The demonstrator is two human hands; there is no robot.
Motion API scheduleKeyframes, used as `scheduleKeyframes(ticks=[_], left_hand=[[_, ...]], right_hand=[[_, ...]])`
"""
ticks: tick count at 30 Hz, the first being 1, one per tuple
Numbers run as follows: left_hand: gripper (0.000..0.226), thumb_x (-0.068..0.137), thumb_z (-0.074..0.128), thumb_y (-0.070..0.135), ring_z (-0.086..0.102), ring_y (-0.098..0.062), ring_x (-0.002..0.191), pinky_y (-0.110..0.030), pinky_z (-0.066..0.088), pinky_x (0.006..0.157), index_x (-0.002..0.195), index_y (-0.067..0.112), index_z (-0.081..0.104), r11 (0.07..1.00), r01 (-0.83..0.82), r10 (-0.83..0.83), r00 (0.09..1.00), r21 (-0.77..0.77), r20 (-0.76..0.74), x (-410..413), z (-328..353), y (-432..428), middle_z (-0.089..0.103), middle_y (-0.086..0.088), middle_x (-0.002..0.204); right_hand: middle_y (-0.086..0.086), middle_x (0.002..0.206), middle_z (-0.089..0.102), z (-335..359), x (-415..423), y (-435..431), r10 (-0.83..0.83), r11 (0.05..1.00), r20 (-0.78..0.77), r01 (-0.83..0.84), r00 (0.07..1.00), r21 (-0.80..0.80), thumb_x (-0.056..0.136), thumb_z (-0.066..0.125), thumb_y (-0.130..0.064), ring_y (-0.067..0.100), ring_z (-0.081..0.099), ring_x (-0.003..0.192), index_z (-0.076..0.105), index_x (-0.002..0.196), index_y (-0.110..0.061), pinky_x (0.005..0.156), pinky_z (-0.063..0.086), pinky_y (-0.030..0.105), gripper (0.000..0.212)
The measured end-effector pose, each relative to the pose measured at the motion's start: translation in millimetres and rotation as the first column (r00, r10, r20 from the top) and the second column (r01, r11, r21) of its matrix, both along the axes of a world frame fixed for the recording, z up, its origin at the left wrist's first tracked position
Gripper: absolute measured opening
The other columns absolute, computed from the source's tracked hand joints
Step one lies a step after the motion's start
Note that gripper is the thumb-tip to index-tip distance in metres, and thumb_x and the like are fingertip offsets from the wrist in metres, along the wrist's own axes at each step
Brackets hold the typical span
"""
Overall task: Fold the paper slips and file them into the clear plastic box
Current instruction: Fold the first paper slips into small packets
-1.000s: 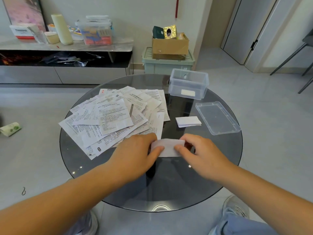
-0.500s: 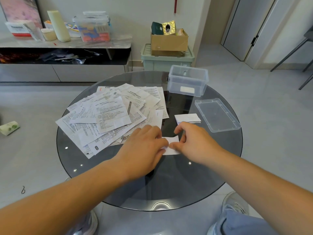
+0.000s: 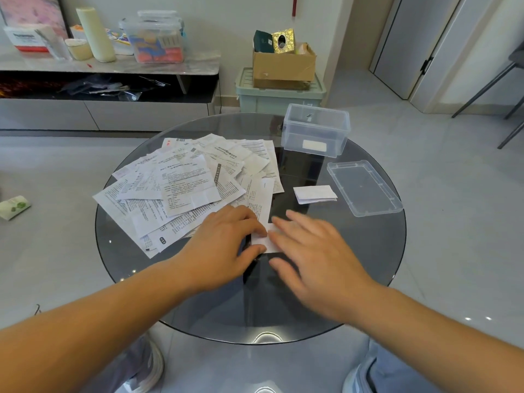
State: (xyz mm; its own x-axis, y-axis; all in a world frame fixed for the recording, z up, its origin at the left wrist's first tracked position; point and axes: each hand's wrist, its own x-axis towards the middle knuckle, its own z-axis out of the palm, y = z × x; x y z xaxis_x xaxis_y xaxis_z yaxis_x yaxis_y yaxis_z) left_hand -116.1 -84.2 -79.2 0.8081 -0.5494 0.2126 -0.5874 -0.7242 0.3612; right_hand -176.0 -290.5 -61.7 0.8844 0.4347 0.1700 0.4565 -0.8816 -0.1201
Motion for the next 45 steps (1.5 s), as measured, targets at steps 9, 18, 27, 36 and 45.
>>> scheduleKeyframes(ticks=[9, 18, 27, 36, 45], left_hand=[[0.047, 0.088, 0.039, 0.056, 0.054, -0.016, 0.104, -0.036, 0.045, 0.088, 0.110, 0.030, 0.071, 0.998, 0.008, -0.008, 1.000, 0.055, -0.001, -1.8, 1.5, 1.9, 0.058, 0.012, 0.114], [0.039, 0.094, 0.039, 0.040, 0.058, -0.019, 0.099, -0.036, 0.049, 0.080, 0.111, 0.031, 0.074, 0.992, 0.038, -0.052, 0.993, 0.123, 0.106, -10.8, -1.2, 7.6, 0.060, 0.009, 0.112], [0.040, 0.094, 0.039, 0.050, 0.056, -0.014, 0.096, -0.031, 0.046, 0.081, 0.101, 0.032, 0.074, 0.988, 0.002, -0.024, 0.990, 0.156, 0.142, -10.9, 7.1, -3.0, 0.060, 0.012, 0.104], [0.043, 0.092, 0.038, 0.051, 0.057, -0.016, 0.107, -0.033, 0.047, 0.089, 0.106, 0.029, 0.073, 0.984, 0.023, -0.040, 0.995, 0.177, 0.092, -9.8, 11.3, -4.3, 0.063, 0.010, 0.118], [0.050, 0.087, 0.060, 0.058, 0.052, -0.013, 0.112, -0.033, 0.044, 0.097, 0.128, 0.030, 0.057, 0.997, -0.072, 0.074, 0.994, 0.023, -0.083, -0.4, 26.2, -15.1, 0.059, 0.010, 0.122]], right_hand=[[-0.001, 0.161, 0.033, -7.3, -12.1, -19.7, 0.009, 0.963, -0.128, -0.043, 0.992, -0.267, 0.104, 0.011, -0.059, 0.024, 0.026, 0.151, 0.040, 0.152, -0.022, 0.122, 0.021, 0.042, 0.067], [-0.016, 0.166, 0.004, -7.4, -8.8, -43.0, 0.016, 0.977, -0.199, -0.058, 0.980, -0.206, 0.097, -0.003, -0.062, 0.009, -0.004, 0.154, 0.019, 0.158, -0.033, 0.116, -0.004, 0.024, 0.072], [-0.016, 0.156, 0.038, -10.2, 1.3, -49.8, 0.029, 0.999, -0.175, -0.023, 0.984, 0.032, 0.097, 0.018, -0.055, 0.003, 0.021, 0.145, 0.055, 0.142, -0.032, 0.111, 0.002, 0.014, 0.062], [-0.008, 0.119, 0.067, 9.0, 9.9, -41.5, 0.040, 0.990, -0.023, -0.042, 0.999, -0.136, 0.097, 0.031, -0.057, 0.014, 0.058, 0.109, 0.067, 0.106, -0.026, 0.089, 0.053, 0.033, 0.049], [-0.015, 0.119, 0.053, 19.3, 41.1, -33.8, -0.094, 0.971, -0.202, 0.134, 0.975, 0.198, 0.094, 0.060, -0.043, 0.008, 0.051, 0.107, 0.056, 0.127, -0.031, 0.091, 0.049, 0.032, 0.035]])
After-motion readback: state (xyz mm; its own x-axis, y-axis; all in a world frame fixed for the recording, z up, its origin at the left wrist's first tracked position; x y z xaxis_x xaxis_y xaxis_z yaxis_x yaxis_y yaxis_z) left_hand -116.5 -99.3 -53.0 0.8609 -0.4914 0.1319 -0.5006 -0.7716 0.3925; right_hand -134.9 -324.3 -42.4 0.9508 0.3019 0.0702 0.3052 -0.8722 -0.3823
